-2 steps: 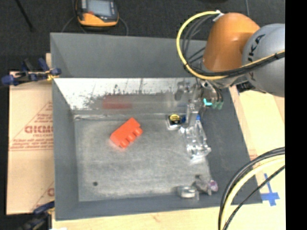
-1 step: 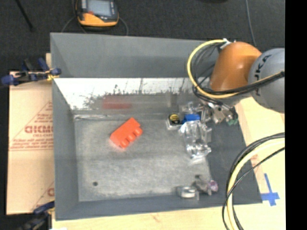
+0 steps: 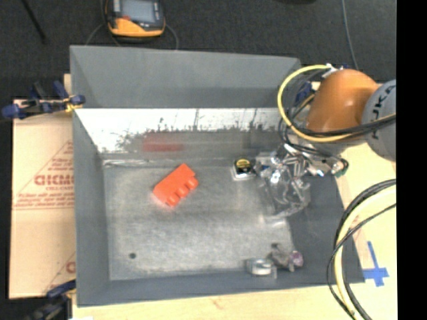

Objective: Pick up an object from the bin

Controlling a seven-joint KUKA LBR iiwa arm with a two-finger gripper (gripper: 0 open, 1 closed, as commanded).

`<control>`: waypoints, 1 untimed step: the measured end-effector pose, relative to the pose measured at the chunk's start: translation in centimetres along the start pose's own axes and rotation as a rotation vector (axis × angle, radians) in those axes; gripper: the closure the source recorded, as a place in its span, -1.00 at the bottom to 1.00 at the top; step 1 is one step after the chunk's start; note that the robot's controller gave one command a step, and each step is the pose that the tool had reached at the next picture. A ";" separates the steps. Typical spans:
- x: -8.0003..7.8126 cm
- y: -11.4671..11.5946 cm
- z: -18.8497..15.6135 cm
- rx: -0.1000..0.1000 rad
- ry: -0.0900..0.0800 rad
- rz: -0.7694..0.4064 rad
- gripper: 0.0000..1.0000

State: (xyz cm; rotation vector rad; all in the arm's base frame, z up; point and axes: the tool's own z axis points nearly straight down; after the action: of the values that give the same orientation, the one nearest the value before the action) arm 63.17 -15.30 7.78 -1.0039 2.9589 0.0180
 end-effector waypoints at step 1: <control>0.0 0.0 -0.1 -0.001 0.001 0.001 1.00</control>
Offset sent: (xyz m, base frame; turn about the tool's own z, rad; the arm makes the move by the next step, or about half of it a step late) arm 0.0000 0.0000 0.0000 0.0000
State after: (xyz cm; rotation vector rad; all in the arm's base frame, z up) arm 63.16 -15.31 7.83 -1.0029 2.9604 0.0187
